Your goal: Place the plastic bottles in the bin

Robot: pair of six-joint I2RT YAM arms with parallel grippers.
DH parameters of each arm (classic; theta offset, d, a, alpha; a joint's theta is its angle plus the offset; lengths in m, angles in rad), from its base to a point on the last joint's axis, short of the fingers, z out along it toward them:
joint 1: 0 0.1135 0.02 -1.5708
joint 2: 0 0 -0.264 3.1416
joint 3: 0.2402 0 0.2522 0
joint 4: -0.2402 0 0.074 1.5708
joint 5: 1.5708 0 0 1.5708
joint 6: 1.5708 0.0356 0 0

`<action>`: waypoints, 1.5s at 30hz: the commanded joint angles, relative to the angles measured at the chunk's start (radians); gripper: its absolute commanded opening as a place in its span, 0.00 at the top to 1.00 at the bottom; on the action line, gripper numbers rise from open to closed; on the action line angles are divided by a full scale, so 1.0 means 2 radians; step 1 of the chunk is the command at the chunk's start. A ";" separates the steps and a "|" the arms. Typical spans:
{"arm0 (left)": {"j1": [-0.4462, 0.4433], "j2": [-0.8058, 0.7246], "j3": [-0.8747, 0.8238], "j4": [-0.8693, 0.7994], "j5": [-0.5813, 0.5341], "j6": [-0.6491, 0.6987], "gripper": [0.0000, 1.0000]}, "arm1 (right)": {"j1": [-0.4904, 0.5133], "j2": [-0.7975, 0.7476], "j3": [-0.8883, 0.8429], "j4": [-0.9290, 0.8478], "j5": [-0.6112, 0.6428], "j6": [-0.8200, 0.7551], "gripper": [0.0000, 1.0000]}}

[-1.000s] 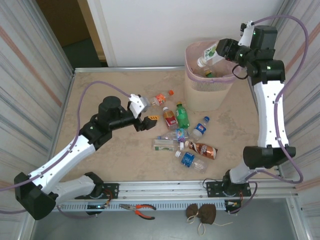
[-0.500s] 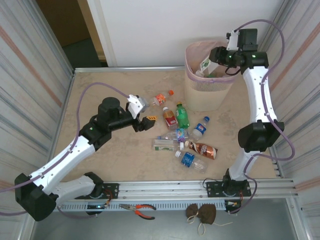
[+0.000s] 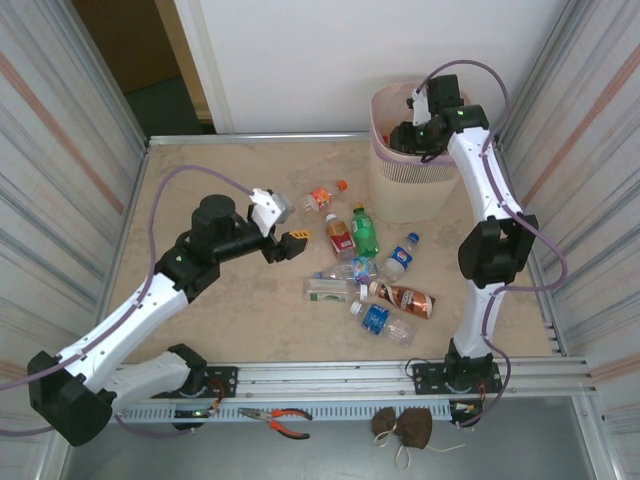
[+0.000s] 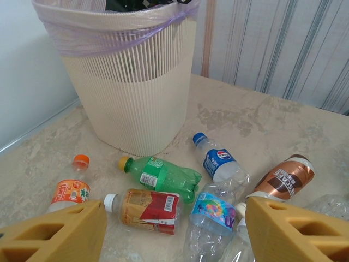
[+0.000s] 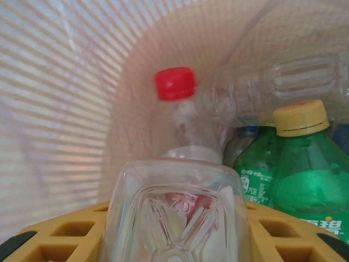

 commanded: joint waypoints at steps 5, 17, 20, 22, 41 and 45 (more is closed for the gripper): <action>0.005 -0.017 -0.008 0.002 0.002 -0.006 0.32 | 0.005 0.059 0.001 -0.042 0.013 -0.020 0.57; 0.008 -0.014 -0.008 0.003 0.002 -0.005 0.32 | 0.004 0.050 0.056 -0.067 0.028 -0.017 0.39; 0.008 -0.011 -0.007 0.005 0.002 -0.005 0.32 | 0.003 0.036 0.080 -0.078 0.028 -0.011 0.33; 0.008 -0.008 -0.007 0.007 0.002 -0.005 0.32 | 0.002 0.022 0.089 -0.080 0.025 -0.007 0.31; 0.032 0.139 0.087 -0.075 -0.020 0.061 0.33 | -0.018 -0.105 0.081 -0.094 0.057 0.026 0.30; 0.054 0.203 0.136 -0.109 -0.012 0.086 0.33 | -0.036 -0.148 0.055 -0.085 0.053 0.031 0.30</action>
